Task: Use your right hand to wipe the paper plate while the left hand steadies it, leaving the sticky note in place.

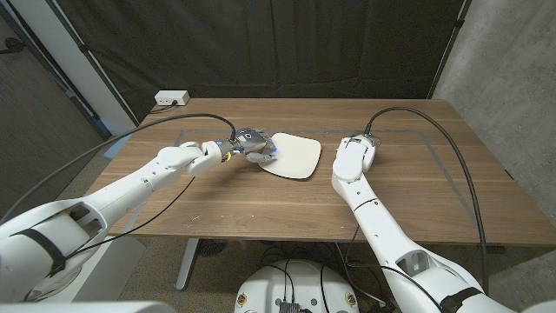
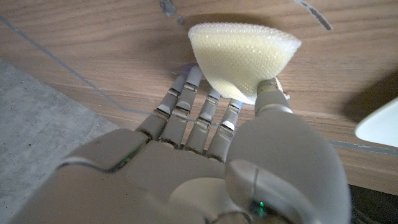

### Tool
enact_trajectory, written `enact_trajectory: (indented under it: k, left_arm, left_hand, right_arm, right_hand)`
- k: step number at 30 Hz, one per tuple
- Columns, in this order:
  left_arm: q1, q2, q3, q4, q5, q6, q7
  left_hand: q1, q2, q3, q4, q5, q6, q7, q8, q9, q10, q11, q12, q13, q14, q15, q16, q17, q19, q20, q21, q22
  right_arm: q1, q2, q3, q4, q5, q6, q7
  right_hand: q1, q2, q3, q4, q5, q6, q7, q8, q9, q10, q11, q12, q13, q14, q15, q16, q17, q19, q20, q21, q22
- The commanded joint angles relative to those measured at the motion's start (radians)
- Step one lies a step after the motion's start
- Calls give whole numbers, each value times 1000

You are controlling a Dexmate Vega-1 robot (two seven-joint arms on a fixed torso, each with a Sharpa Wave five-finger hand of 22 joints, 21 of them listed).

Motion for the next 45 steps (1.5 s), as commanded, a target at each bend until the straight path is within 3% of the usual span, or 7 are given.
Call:
enact_trajectory:
  k: [1, 4, 10, 17, 20, 33, 45]
  left_arm:
    - [-5, -2, -1, 3, -5, -4, -4]
    - [-6, -3, 0, 4, -6, -5, -4]
    - [-6, -4, 1, 1, -2, -2, -5]
    - [-2, -2, 0, -7, -3, 3, -11]
    - [0, -2, -1, -11, -3, 6, -14]
    - [6, 4, -5, -26, -6, 7, -15]
    - [12, 9, -8, -32, -7, 7, -9]
  left_hand:
    - [0, -5, -5, 6, 7, 51, 2, 3, 37, 5, 2, 7, 4, 4, -139, -1, 2, 12, -10, -2, 4]
    - [-2, -7, -7, 7, 7, 50, 2, 3, 37, 6, 3, 7, 4, 4, -139, -1, 2, 12, -11, -3, 4]
    - [-8, -12, -12, 11, 8, 48, 0, 1, 37, 3, 1, 6, 4, 4, -140, -1, 2, 13, -13, -4, 4]
    - [-13, -15, -15, 14, 9, 45, 0, 0, 37, 2, 3, 6, 4, 3, -141, -2, 2, 13, -12, -5, 4]
    - [-15, -16, -17, 15, 9, 42, -2, -2, 37, 3, 2, 6, 4, 0, -141, -3, 2, 14, -12, -6, 3]
    - [-20, -18, -20, 18, 12, 35, -4, -4, 37, 1, 2, 5, 4, -2, -141, -4, 1, 14, -14, -8, 3]
    - [-22, -18, -22, 19, 14, 35, -4, -4, 37, 1, 2, 5, 4, 0, -141, -3, 0, 14, -11, -10, 3]
  right_arm:
    - [2, -6, -3, 36, 23, -12, -25]
    - [-4, -8, -2, 34, 35, -13, -46]
    - [-36, -12, -2, 7, 75, -3, -169]
    - [-78, -11, 7, -42, 148, 17, -324]
    - [-96, -6, 18, -71, 195, 35, -387]
    - [-155, -7, 31, -155, 354, 132, -629]
    - [-148, -33, -13, -177, 369, 161, -628]
  right_hand:
    - [75, -1, -4, -12, 9, 17, 27, -19, 3, 39, 4, 19, 16, 56, -165, 63, 52, 16, -61, 27, 12]
    - [149, -2, -17, -6, 11, 50, 31, -27, 9, 87, 7, 45, 40, 109, -165, 151, 128, 23, -78, 64, 28]
    - [226, 19, -40, 9, 0, 201, 45, 7, 23, 210, 2, 124, 98, 154, -169, 261, 246, 47, -88, 149, 65]
    - [133, 55, -64, 80, -19, 205, 53, -2, 22, 168, 20, 111, 113, 143, -159, 228, 237, 46, -75, 187, 77]
    - [112, 57, -69, 93, -23, 196, 55, -8, 21, 142, 23, 92, 108, 138, -157, 211, 228, 41, -71, 197, 78]
    - [111, 73, -58, 96, -24, 200, 70, -6, 21, 149, 28, 80, 99, 166, -162, 209, 225, 40, -66, 217, 81]
    - [126, 68, -51, 83, -26, 222, 75, 4, 22, 176, 24, 83, 101, 187, -163, 216, 232, 38, -66, 234, 83]
